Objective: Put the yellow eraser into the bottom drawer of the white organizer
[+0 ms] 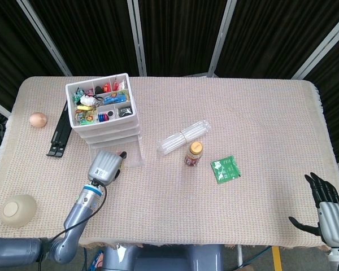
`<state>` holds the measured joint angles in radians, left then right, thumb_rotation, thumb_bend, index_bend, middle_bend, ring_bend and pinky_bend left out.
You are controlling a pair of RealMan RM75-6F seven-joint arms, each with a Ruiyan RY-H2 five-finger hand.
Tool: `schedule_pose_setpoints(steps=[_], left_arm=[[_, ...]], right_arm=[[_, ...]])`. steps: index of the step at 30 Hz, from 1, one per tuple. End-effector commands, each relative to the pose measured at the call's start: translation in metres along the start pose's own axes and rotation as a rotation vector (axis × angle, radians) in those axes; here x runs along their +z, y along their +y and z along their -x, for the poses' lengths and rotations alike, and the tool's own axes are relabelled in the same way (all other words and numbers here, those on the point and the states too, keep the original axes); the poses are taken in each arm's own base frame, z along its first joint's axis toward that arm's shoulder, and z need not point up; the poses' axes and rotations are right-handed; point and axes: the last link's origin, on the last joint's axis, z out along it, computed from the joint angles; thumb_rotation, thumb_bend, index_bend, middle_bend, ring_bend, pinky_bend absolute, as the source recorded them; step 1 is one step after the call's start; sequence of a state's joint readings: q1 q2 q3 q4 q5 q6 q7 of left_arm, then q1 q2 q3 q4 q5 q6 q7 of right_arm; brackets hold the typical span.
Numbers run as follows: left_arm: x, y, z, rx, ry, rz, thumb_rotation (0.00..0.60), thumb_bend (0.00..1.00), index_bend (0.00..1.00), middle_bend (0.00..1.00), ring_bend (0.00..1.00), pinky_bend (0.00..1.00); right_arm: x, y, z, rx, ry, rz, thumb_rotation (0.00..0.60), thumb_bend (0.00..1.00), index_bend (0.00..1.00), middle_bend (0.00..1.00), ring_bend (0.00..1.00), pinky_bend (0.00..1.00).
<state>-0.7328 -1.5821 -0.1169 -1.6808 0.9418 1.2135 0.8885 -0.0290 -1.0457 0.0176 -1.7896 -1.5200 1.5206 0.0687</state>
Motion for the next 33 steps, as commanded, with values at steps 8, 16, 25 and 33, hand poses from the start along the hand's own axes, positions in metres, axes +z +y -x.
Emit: schedule_pose_setpoints(steps=[8, 16, 25, 33], left_arm=[[0.040, -0.015, 0.009, 0.030, 0.001, -0.050, 0.600, 0.37, 0.26, 1.00, 0.96, 0.81], [0.022, -0.020, 0.013, 0.075, 0.025, 0.011, 0.600, 0.37, 0.19, 1.00, 0.93, 0.78], [-0.024, -0.040, 0.018, 0.173, 0.078, 0.186, 0.600, 0.37, 0.33, 0.55, 0.53, 0.53], [-0.046, -0.067, 0.019, 0.546, 0.056, 0.467, 0.600, 0.68, 0.21, 0.13, 0.07, 0.15]], right_arm=[[0.000, 0.001, 0.000, -0.001, -0.001, 0.001, 0.600, 0.04, 0.01, 0.00, 0.00, 0.00], [0.000, 0.001, 0.000, -0.001, -0.002, 0.000, 0.600, 0.04, 0.01, 0.00, 0.00, 0.00], [0.000, 0.000, 0.000, -0.002, -0.001, 0.001, 0.600, 0.04, 0.02, 0.00, 0.00, 0.00], [0.000, 0.000, 0.001, -0.004, 0.000, 0.001, 0.600, 0.04, 0.02, 0.00, 0.00, 0.00]])
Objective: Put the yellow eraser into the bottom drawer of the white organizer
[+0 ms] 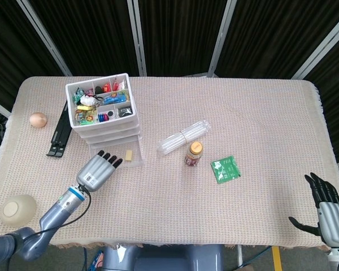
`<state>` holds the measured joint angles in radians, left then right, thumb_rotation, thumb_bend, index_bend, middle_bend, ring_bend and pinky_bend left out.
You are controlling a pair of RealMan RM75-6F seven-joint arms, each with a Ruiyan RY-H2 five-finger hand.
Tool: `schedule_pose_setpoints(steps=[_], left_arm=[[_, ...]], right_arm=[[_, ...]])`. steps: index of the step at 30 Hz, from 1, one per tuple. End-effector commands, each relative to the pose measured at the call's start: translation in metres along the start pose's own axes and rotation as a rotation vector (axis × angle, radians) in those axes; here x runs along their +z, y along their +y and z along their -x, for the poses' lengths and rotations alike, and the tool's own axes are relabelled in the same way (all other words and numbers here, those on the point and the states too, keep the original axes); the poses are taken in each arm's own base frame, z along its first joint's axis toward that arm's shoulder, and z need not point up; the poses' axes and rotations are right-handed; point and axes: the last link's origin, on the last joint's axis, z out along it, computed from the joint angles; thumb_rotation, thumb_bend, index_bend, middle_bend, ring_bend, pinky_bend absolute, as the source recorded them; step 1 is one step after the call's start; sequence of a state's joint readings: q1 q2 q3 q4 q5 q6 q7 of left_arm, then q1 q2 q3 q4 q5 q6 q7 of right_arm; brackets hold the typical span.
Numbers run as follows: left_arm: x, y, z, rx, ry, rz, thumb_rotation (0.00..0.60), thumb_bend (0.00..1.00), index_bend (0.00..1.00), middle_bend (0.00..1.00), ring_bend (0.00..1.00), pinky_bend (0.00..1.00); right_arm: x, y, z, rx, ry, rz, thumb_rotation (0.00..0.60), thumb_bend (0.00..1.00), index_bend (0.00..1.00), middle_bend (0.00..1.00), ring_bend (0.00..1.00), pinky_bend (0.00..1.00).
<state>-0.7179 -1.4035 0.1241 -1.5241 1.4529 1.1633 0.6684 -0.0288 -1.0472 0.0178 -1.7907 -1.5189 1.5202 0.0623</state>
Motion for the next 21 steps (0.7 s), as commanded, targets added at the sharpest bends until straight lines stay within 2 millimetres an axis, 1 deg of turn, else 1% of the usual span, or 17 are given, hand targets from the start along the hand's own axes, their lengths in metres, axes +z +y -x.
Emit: schedule_pose_setpoints(steps=[1, 3, 7, 12, 15, 21], left_arm=[[-0.019, -0.015, 0.006, 0.221, -0.050, 0.196, 0.600, 0.71, 0.21, 0.12, 0.04, 0.13], [-0.020, -0.017, 0.007, 0.273, -0.063, 0.250, 0.600, 0.73, 0.22, 0.09, 0.00, 0.11], [-0.018, -0.016, 0.006, 0.381, -0.064, 0.334, 0.600, 0.74, 0.22, 0.07, 0.00, 0.11], [-0.017, -0.010, 0.014, 0.491, -0.086, 0.439, 0.600, 0.75, 0.23, 0.06, 0.00, 0.10], [-0.016, -0.006, 0.019, 0.524, -0.098, 0.484, 0.600, 0.75, 0.23, 0.06, 0.00, 0.10], [-0.014, -0.001, 0.028, 0.529, -0.121, 0.511, 0.600, 0.76, 0.23, 0.06, 0.00, 0.10]], right_arm=[[0.000, 0.000, 0.000, -0.001, 0.000, 0.000, 0.600, 0.04, 0.02, 0.00, 0.00, 0.00], [0.000, 0.000, 0.000, -0.002, 0.000, 0.001, 0.600, 0.04, 0.02, 0.00, 0.00, 0.00], [0.000, 0.000, 0.000, -0.002, 0.001, 0.002, 0.600, 0.04, 0.02, 0.00, 0.00, 0.00], [0.000, 0.000, 0.000, -0.001, 0.001, 0.002, 0.600, 0.04, 0.02, 0.00, 0.00, 0.00], [0.000, 0.000, 0.000, 0.000, 0.003, 0.001, 0.600, 0.04, 0.02, 0.00, 0.00, 0.00], [0.000, 0.000, 0.000, 0.001, 0.004, 0.001, 0.600, 0.04, 0.02, 0.00, 0.00, 0.00]])
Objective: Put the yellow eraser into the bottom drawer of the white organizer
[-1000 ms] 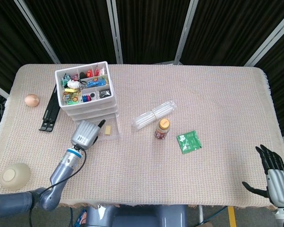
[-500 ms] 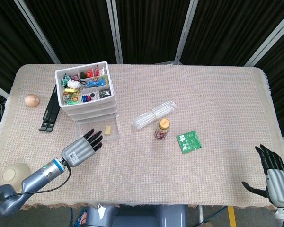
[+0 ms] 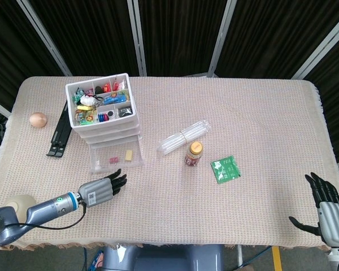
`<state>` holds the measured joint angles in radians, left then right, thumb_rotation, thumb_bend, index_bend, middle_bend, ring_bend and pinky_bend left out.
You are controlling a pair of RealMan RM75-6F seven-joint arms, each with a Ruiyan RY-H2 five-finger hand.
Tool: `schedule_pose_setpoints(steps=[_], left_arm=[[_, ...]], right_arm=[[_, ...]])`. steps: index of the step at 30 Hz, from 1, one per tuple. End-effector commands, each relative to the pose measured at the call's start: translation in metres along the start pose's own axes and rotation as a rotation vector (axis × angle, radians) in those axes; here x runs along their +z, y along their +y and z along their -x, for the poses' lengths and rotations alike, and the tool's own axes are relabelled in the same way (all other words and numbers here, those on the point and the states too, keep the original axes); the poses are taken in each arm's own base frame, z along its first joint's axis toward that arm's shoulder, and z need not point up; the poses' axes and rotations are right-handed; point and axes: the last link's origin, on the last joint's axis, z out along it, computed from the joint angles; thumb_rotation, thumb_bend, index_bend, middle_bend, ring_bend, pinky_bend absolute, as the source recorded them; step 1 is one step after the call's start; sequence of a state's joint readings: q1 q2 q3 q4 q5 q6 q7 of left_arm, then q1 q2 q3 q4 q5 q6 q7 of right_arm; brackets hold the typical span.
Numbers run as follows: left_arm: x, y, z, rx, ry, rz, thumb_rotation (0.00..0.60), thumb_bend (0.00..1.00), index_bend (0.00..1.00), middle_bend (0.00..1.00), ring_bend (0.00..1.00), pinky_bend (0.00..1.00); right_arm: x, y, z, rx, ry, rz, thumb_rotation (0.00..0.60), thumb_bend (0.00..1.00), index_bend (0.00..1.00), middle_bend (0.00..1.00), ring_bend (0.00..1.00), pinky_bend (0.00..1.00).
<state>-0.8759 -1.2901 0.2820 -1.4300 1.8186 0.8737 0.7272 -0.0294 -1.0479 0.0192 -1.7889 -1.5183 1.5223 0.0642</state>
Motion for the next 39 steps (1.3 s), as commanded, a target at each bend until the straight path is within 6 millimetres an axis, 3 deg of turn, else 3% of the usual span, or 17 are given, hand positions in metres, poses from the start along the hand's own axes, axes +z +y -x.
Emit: schedule_pose_setpoints(steps=[1, 21, 39], left_arm=[[0.003, 0.002, 0.003, 0.011, -0.010, 0.016, 0.600, 0.76, 0.23, 0.06, 0.00, 0.10], [0.009, -0.003, 0.024, -0.060, -0.089, -0.026, 0.600, 0.76, 0.23, 0.06, 0.00, 0.10], [0.018, -0.026, 0.038, -0.093, -0.141, -0.129, 0.600, 0.76, 0.23, 0.06, 0.00, 0.10]], right_arm=[[0.000, 0.000, 0.000, 0.000, 0.000, 0.000, 0.600, 0.04, 0.02, 0.00, 0.00, 0.00], [0.000, -0.001, 0.000, 0.006, -0.002, 0.004, 0.600, 0.04, 0.02, 0.00, 0.00, 0.00], [0.000, -0.001, 0.001, 0.010, -0.003, 0.007, 0.600, 0.04, 0.02, 0.00, 0.00, 0.00]])
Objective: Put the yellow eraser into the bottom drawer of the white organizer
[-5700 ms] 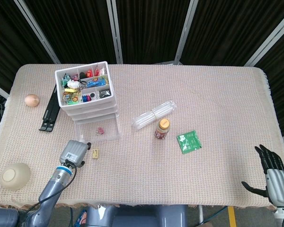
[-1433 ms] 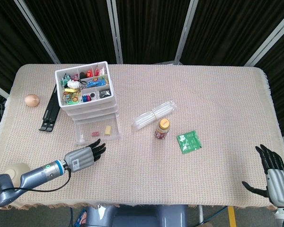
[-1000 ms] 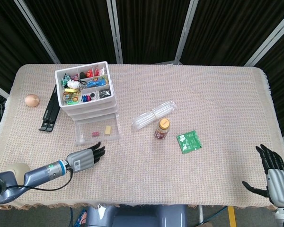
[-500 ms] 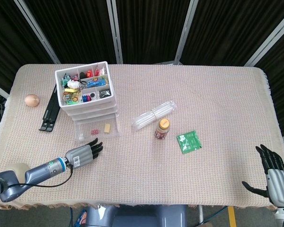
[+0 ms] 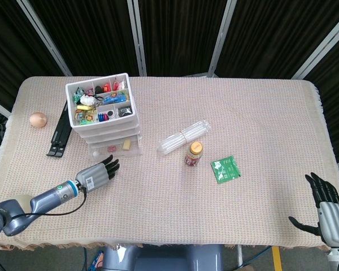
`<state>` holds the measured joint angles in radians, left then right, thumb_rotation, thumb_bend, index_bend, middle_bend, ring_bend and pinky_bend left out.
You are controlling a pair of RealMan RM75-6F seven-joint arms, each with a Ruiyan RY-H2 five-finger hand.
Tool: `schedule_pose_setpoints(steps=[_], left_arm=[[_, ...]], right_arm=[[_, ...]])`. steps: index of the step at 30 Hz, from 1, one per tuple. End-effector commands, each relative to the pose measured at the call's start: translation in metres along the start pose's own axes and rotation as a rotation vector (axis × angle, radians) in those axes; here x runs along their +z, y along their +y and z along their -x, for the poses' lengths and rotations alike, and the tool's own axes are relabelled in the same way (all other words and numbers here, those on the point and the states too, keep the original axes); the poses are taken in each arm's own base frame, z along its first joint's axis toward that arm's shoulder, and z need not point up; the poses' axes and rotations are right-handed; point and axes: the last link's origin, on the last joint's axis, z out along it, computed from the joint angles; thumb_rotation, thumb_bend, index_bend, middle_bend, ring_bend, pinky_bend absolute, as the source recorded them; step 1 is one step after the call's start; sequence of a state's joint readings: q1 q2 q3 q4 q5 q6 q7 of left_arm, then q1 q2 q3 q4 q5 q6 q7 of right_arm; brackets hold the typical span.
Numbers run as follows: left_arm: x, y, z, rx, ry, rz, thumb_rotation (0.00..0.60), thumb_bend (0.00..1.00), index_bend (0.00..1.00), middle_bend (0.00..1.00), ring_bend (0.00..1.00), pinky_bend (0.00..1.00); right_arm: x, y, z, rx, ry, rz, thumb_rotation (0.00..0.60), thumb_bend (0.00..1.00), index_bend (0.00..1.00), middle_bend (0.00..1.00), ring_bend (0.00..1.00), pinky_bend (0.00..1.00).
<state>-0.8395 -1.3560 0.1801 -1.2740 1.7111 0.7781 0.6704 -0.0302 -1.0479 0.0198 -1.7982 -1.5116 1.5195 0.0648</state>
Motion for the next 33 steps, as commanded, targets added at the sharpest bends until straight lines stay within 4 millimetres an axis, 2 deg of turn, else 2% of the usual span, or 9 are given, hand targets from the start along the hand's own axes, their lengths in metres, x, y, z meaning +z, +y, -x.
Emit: schedule_pose_setpoints(steps=[1, 17, 23, 28, 33], left_arm=[[0.003, -0.002, 0.003, -0.013, -0.012, -0.017, 0.600, 0.76, 0.23, 0.06, 0.00, 0.10], [0.016, -0.020, 0.021, -0.073, -0.080, -0.135, 0.600, 0.76, 0.23, 0.06, 0.00, 0.10], [0.016, -0.021, 0.027, -0.069, -0.104, -0.145, 0.600, 0.76, 0.23, 0.06, 0.00, 0.10], [0.008, -0.011, 0.023, -0.081, -0.086, -0.123, 0.600, 0.76, 0.22, 0.06, 0.00, 0.10], [-0.016, 0.000, 0.008, -0.172, 0.008, -0.152, 0.600, 0.75, 0.20, 0.06, 0.00, 0.09]], right_arm=[[0.000, 0.000, 0.000, -0.001, 0.000, 0.000, 0.600, 0.04, 0.02, 0.00, 0.00, 0.00], [0.000, 0.000, 0.000, -0.001, -0.001, 0.001, 0.600, 0.04, 0.02, 0.00, 0.00, 0.00], [0.000, 0.000, 0.000, -0.001, -0.001, 0.002, 0.600, 0.04, 0.02, 0.00, 0.00, 0.00], [0.000, 0.001, 0.000, -0.003, 0.000, 0.003, 0.600, 0.04, 0.02, 0.00, 0.00, 0.00], [0.000, 0.001, 0.000, -0.005, 0.001, 0.001, 0.600, 0.04, 0.02, 0.00, 0.00, 0.00]])
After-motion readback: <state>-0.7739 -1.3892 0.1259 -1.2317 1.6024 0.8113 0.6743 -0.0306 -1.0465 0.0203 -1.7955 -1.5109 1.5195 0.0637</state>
